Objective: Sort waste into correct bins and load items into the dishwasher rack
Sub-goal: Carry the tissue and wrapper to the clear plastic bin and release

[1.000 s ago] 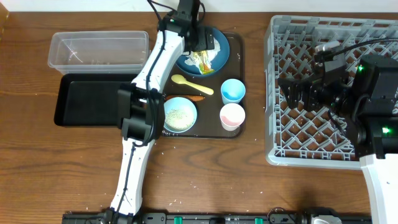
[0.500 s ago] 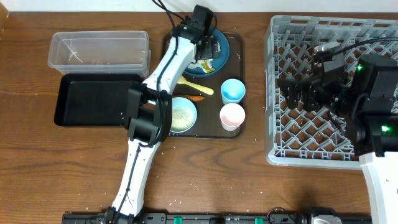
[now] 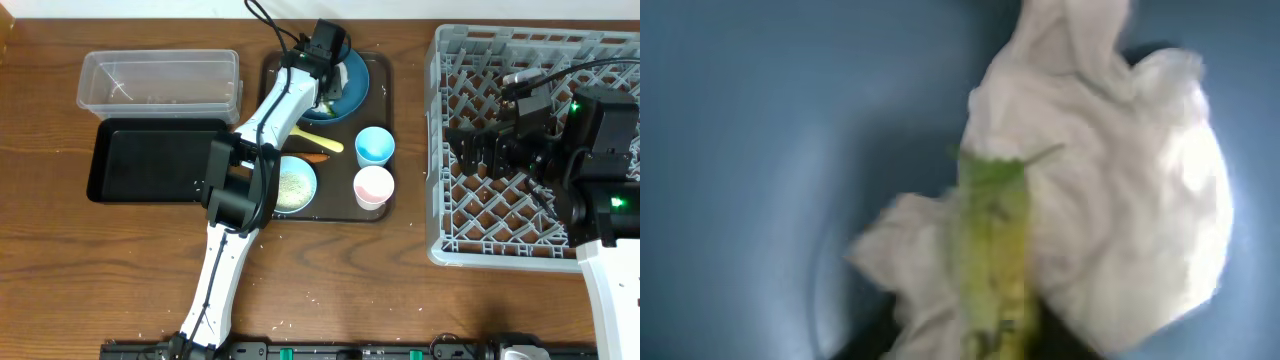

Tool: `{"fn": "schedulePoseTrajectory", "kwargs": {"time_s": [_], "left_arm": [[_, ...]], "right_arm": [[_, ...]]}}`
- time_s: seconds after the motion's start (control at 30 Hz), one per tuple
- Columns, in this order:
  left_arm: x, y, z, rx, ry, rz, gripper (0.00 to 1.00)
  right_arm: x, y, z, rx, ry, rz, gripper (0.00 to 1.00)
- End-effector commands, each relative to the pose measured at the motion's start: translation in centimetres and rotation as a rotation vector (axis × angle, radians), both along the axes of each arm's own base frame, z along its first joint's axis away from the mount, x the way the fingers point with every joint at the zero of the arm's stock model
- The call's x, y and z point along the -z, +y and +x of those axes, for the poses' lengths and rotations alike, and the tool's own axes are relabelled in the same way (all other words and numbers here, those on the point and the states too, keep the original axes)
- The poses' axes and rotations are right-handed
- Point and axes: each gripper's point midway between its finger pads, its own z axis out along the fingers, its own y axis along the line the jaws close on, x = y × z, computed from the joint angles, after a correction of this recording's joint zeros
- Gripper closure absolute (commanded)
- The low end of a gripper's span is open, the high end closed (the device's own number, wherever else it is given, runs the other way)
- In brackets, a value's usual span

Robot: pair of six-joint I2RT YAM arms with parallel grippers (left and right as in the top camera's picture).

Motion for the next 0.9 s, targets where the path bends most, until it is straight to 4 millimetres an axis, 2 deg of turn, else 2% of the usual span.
{"fn": "schedulePoseTrajectory", "kwargs": {"time_s": [0.0,0.03,0.13,0.23,0.33,0.43,0.53,0.6,0.7,0.73,0.8,0.87], "left_arm": [[1.1,0.4,-0.5,-0.001,0.02,0.028,0.91],[0.8,0.4,-0.4,-0.001,0.012,0.025,0.94],[-1.3,0.4,0.3,-0.006,-0.025,0.01,0.94],[-5.4,0.6,1.1,-0.015,-0.095,-0.017,0.94],[-10.7,1.5,1.3,-0.032,-0.171,-0.045,0.94],[-15.6,3.2,1.0,-0.056,-0.231,-0.065,0.94],[-19.2,5.3,0.5,-0.088,-0.273,-0.076,0.94],[-20.8,7.2,0.1,-0.118,-0.283,-0.075,0.94],[-21.2,11.1,-0.4,-0.214,-0.26,-0.066,0.94],[-20.6,14.2,-0.8,-0.352,-0.231,-0.073,0.94],[-18.9,17.7,-1.6,-0.526,-0.181,-0.1,0.94],[-17.4,20.1,-2.3,-0.664,-0.137,-0.135,0.94]], "right_arm": [[-0.8,0.9,-0.1,-0.027,-0.012,0.014,0.01],[-0.8,0.9,-0.1,-0.027,-0.012,0.014,0.01],[-0.8,0.9,-0.1,-0.027,-0.012,0.014,0.01],[-0.8,0.9,-0.1,-0.026,-0.012,0.014,0.01],[-0.8,0.9,-0.1,-0.026,-0.012,0.014,0.01],[-0.8,0.9,-0.1,-0.026,-0.013,0.014,0.01],[-0.8,0.9,-0.1,-0.026,-0.013,0.014,0.01],[-0.8,0.9,-0.1,-0.027,-0.014,0.014,0.01],[-0.8,0.9,-0.1,-0.027,-0.014,0.014,0.01],[-0.8,0.9,-0.1,-0.027,-0.013,0.014,0.01],[-0.8,0.9,-0.1,-0.026,-0.013,0.014,0.01],[-0.8,0.9,-0.1,-0.027,-0.014,0.015,0.01]]}}
